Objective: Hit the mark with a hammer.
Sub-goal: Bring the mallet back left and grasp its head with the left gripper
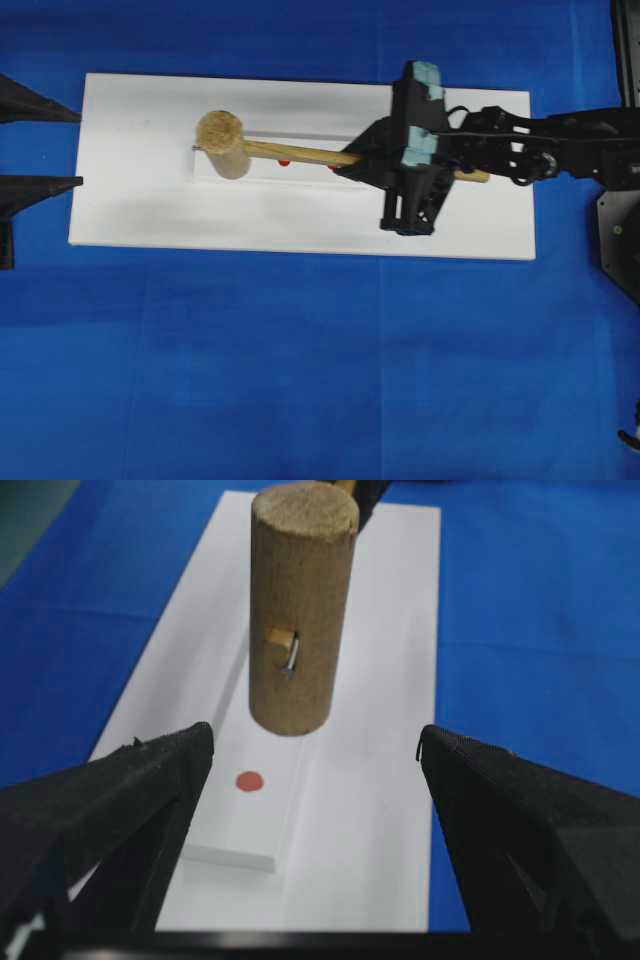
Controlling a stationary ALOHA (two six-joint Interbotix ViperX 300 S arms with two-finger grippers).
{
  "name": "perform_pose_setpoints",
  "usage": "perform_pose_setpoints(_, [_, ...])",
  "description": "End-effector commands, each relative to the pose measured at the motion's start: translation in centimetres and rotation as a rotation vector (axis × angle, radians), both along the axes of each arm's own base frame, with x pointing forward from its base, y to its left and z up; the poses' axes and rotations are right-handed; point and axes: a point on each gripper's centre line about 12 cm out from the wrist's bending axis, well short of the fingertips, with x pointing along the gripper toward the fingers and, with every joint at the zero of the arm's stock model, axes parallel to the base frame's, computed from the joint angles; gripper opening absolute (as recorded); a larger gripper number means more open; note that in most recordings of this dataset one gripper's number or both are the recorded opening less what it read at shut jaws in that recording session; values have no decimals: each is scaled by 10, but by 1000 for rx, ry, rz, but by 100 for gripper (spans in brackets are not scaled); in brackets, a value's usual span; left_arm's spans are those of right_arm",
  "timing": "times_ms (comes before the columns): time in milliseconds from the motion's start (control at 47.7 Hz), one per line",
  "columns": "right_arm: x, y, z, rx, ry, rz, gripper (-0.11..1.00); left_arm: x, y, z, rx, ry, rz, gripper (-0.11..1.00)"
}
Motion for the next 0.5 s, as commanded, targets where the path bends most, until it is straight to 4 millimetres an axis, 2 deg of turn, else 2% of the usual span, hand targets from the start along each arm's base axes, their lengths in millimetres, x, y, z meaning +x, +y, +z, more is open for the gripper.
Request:
perform_pose_setpoints(0, [12,-1,18,-12,-53,2,2,2,1,3,-2,-5,4,82])
perform_pose_setpoints(147, [18,-1,19,-12,-58,2,2,2,1,3,-2,-5,4,82])
perform_pose_setpoints(482, [18,-1,19,-12,-56,4,2,8,2,3,2,-51,6,82])
